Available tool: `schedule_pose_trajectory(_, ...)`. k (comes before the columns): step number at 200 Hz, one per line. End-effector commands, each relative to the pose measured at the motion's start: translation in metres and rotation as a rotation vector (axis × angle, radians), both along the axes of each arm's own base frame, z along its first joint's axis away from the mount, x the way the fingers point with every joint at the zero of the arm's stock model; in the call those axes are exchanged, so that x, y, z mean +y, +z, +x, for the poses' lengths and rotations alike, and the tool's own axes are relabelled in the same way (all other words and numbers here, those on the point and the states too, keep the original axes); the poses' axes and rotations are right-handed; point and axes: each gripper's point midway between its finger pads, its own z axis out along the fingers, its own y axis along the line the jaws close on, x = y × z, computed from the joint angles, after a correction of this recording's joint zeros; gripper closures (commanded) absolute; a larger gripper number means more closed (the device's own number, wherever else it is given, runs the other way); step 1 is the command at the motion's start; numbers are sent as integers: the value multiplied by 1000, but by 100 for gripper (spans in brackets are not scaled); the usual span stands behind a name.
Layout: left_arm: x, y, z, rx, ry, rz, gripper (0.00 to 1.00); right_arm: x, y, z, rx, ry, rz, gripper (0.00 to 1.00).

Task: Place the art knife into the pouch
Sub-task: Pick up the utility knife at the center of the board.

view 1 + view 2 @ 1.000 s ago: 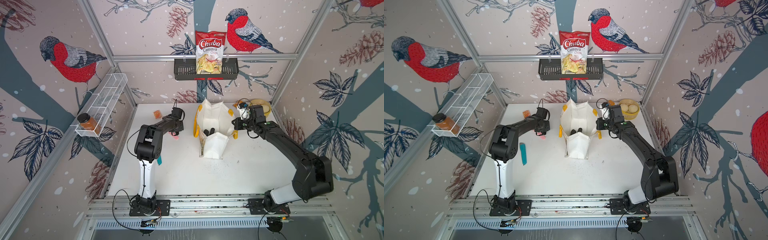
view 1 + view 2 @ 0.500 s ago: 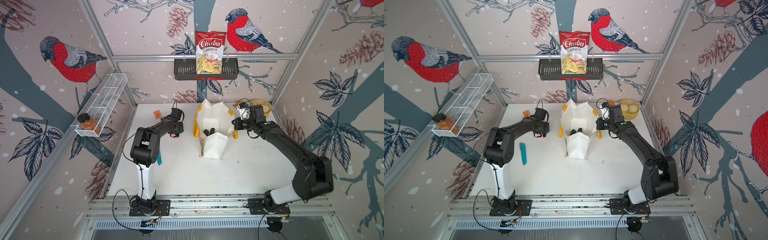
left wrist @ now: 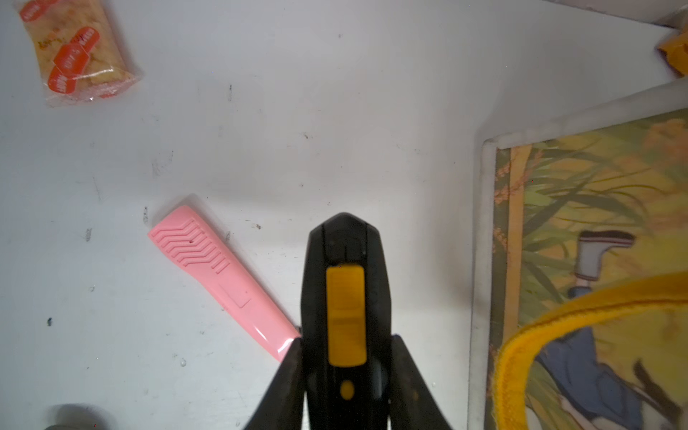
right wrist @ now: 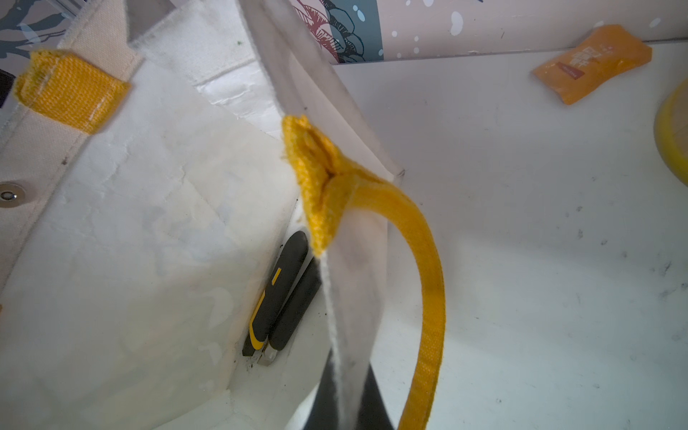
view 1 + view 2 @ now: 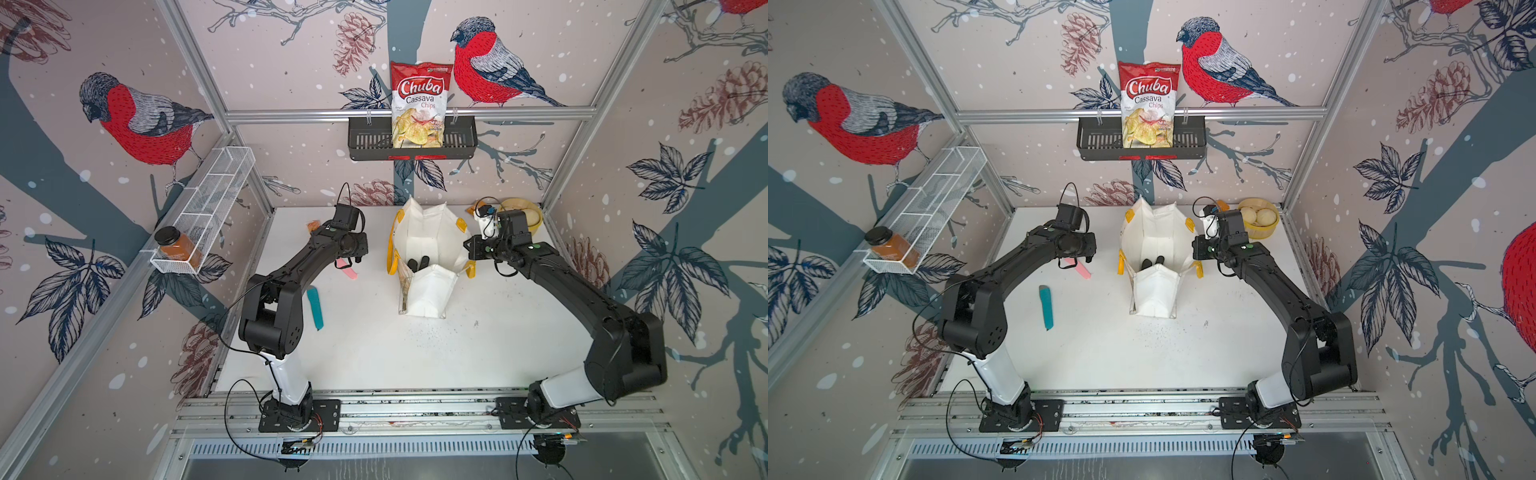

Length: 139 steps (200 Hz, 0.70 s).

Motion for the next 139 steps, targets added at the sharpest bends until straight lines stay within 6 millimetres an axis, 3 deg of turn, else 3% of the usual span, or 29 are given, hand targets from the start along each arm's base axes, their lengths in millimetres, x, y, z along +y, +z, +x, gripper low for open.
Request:
schedule_pose_trajectory(1,-4,16,-7,-3,-16,-30,70,2,6,4,-25,2,9,100)
schedule_pose_trajectory(91,-25,102,-14,-146,-95,-68,69,4,5,4,-24,4,7,100)
schedule_pose_trajectory(139,-34,137,-21,-216,-115,-72,70,4,5,4,-24,3,2,100)
